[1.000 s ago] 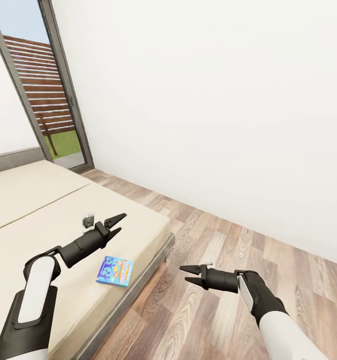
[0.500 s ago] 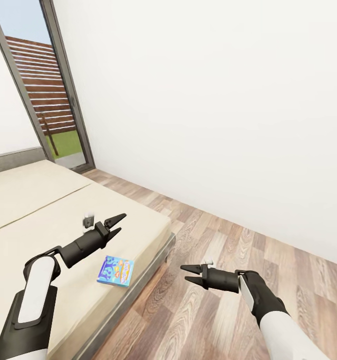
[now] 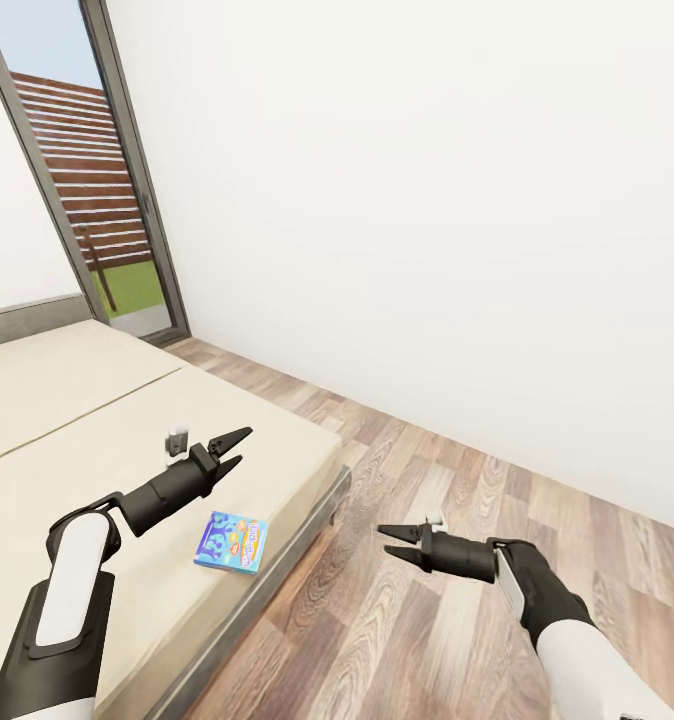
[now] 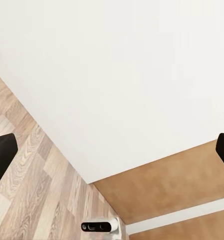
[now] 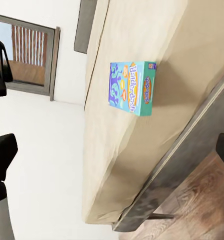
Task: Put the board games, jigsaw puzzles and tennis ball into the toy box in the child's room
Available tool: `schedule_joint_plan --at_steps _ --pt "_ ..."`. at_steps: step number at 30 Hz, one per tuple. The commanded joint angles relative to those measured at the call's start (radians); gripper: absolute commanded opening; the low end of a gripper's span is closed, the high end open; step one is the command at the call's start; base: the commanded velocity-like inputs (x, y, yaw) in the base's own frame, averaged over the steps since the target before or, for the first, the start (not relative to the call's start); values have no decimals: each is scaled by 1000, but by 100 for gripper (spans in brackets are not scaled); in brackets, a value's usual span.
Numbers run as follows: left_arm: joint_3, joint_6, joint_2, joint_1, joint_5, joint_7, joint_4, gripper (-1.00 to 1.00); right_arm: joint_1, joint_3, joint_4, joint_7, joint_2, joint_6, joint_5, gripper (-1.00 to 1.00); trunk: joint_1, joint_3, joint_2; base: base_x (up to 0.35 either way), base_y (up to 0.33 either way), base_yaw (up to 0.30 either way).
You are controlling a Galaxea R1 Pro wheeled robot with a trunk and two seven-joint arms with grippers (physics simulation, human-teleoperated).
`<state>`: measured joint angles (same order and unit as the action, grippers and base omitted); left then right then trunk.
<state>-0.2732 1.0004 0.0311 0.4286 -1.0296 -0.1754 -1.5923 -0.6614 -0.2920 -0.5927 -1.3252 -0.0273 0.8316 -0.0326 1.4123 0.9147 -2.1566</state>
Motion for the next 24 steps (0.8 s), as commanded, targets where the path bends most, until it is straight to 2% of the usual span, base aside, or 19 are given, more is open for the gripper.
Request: schedule_joint_plan --at_steps 1,4,8,16,24 --pt "-3 6 1 1 9 -10 0 100 -3 -4 1 -6 -10 8 -3 100 0 1 0 0 0 0" --pt "-3 6 1 1 10 -10 0 100 -9 -5 10 -7 -34 6 1 100 0 1 0 0 0 0" --pt "-3 6 1 1 10 -10 0 100 -19 -5 25 -7 -46 4 4 100 0 1 0 0 0 0" --pt "-3 6 1 1 10 -10 0 100 -30 -5 37 4 -47 1 5 100 0 1 0 0 0 15" --pt "0 6 4 2 8 -10 -5 100 -34 -6 42 18 -47 2 4 100 0 -2 0 0 0 170"
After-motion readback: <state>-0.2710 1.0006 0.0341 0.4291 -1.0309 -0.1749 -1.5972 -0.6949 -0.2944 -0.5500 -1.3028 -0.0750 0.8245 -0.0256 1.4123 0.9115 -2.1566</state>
